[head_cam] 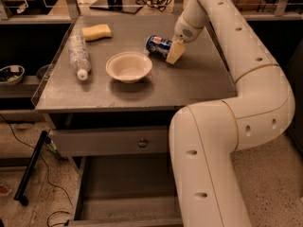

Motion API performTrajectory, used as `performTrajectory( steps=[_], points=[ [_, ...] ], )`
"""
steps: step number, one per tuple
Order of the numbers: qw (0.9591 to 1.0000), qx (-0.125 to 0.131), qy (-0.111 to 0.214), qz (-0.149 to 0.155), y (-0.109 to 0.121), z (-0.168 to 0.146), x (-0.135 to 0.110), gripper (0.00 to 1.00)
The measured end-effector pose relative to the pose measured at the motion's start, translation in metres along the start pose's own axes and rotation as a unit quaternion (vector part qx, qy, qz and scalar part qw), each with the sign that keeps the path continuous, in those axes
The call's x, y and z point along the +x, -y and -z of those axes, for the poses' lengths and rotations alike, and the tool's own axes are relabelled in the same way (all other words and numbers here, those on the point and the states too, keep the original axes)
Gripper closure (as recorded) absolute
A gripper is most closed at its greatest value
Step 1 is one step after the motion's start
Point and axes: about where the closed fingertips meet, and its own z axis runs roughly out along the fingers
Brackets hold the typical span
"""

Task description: Place pepsi can into middle drawer

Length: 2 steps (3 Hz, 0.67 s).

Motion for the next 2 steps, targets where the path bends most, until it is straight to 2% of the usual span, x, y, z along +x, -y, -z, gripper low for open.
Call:
performTrajectory(
  steps=[1, 2],
  points=[
    [1.0000, -0.006, 0.007, -0.001, -0.0022, -0.0009, 0.0002, 1.00],
    [0.9994, -0.005, 0.034, -0.003, -0.0017, 0.0068, 0.0009, 1.00]
  ],
)
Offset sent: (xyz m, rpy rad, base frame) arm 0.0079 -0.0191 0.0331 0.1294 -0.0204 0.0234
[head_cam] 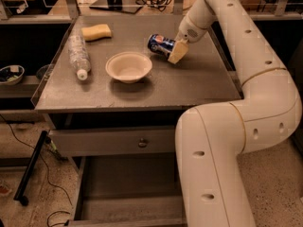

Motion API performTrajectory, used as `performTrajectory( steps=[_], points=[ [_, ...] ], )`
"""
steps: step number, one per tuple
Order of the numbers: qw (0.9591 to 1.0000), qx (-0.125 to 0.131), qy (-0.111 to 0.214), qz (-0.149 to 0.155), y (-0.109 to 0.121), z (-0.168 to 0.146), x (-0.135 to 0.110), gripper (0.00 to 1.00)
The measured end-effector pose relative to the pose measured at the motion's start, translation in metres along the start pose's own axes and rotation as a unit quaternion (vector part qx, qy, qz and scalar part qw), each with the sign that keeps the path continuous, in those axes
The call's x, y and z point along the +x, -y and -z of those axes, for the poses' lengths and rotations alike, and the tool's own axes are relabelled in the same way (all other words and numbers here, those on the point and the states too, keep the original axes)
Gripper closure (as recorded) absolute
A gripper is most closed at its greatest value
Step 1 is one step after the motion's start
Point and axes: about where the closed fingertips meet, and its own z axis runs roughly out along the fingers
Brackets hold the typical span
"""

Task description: Place pepsi can into middle drawer

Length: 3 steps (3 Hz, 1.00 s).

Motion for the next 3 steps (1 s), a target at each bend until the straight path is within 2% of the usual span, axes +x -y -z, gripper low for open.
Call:
performTrajectory(
  steps=[1, 2, 3],
  points=[
    [0.9995, 0.017, 0.024, 0.011, 0.002, 0.034, -0.003, 1.00],
    [0.9988, 0.028, 0.035, 0.020, 0.002, 0.053, -0.006, 1.00],
    [0.9971, 0.025, 0.058, 0.042, -0.009, 0.084, -0.008, 1.00]
  ],
)
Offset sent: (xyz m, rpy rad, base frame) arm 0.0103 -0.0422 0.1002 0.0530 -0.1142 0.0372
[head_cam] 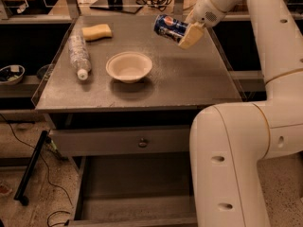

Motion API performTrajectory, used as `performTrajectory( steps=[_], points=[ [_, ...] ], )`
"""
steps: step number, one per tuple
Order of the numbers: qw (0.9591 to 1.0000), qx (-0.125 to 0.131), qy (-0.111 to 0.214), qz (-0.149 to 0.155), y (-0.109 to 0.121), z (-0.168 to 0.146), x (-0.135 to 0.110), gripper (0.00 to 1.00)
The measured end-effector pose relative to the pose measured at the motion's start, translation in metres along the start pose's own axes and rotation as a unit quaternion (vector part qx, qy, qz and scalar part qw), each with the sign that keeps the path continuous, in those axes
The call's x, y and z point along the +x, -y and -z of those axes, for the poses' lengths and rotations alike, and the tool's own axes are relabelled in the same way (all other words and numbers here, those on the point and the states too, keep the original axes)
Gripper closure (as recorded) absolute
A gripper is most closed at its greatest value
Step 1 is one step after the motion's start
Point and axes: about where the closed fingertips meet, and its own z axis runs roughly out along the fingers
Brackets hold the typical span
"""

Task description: Place pepsi can into middle drawer

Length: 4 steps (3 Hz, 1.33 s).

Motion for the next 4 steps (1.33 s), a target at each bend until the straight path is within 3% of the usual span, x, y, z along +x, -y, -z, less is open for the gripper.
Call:
performTrajectory(
  steps=[2, 4],
  points=[
    [1.0000, 0.004, 0.002, 0.005, 0.001, 0.001, -0.005, 1.00],
    [0.9994, 0.028, -0.002, 0.022, -0.014, 0.080, -0.027, 1.00]
  ],
)
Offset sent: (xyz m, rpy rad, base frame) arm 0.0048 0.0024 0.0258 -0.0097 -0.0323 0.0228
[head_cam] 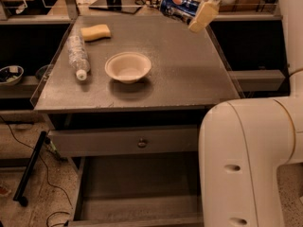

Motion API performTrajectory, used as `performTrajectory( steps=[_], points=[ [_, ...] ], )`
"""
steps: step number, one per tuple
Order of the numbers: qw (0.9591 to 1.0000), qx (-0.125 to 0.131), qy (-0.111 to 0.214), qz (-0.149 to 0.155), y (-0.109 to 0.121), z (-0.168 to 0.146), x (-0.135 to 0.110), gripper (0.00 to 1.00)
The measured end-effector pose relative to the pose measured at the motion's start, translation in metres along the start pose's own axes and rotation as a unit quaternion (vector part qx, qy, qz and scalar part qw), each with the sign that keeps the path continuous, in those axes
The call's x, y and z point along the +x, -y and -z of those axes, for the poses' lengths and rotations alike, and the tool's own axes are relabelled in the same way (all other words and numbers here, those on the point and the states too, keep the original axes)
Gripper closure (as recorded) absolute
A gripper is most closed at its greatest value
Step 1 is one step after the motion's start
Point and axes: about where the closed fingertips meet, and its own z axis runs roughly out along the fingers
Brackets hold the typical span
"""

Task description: Place pepsi can into middle drawer

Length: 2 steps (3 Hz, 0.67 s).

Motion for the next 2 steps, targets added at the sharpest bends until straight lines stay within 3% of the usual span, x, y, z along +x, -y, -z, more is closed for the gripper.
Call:
performTrajectory(
  steps=[2],
  points=[
    [0.9988, 0.043, 0.020, 0.003, 0.003, 0.058, 0.013, 1.00]
  ],
)
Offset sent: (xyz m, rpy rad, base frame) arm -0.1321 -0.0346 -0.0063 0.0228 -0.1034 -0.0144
